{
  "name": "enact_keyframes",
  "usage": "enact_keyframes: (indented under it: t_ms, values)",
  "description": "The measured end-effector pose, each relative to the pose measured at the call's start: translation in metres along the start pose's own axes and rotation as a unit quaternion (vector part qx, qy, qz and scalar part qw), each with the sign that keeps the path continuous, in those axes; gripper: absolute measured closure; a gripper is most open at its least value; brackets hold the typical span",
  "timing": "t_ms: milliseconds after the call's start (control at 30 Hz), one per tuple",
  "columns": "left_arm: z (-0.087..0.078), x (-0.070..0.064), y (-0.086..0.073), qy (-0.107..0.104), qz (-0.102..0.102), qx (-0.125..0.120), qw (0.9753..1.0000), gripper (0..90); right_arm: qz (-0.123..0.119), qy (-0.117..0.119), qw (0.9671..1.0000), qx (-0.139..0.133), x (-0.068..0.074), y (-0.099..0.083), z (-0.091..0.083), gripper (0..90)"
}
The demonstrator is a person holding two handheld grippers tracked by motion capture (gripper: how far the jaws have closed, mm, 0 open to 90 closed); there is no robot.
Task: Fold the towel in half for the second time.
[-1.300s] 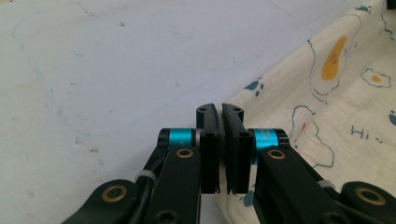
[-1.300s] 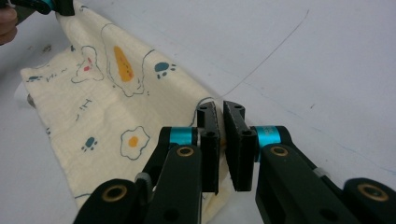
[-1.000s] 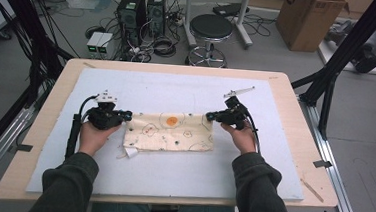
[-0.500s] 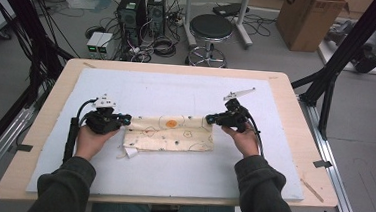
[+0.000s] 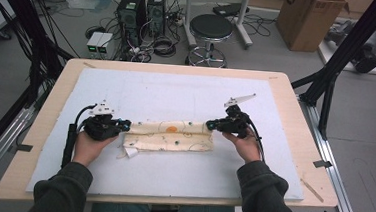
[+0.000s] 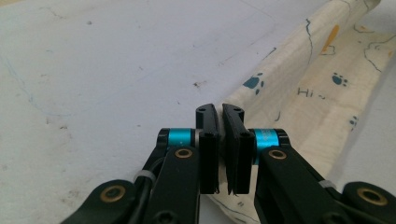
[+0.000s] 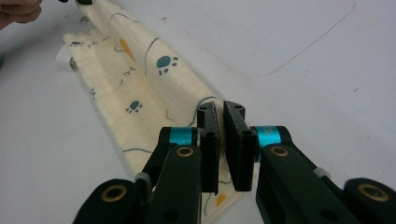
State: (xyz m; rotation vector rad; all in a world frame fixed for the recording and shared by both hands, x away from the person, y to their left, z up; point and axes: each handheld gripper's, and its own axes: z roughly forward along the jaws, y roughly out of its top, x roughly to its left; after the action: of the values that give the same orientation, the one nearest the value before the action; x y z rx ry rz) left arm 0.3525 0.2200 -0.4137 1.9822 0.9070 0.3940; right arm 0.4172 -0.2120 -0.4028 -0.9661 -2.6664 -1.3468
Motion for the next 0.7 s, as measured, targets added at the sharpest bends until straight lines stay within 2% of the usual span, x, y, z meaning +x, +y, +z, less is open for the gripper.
enact_keyframes:
  t_ms: [167, 333, 700]
  values:
    - [-0.004, -0.005, -0.006, -0.005, 0.002, -0.008, 1.0000, 84.1, -0.008, 0.003, 1.0000, -0.005, 0.004, -0.003, -0.004, 84.6]
    - [-0.005, -0.011, -0.013, -0.007, 0.009, -0.002, 0.9999, 83.9, -0.014, 0.005, 0.9999, -0.003, 0.009, -0.010, -0.004, 84.6]
    - [-0.009, -0.019, -0.014, -0.014, 0.032, 0.011, 0.9993, 83.6, -0.025, 0.004, 0.9997, 0.006, 0.016, -0.021, -0.005, 84.2]
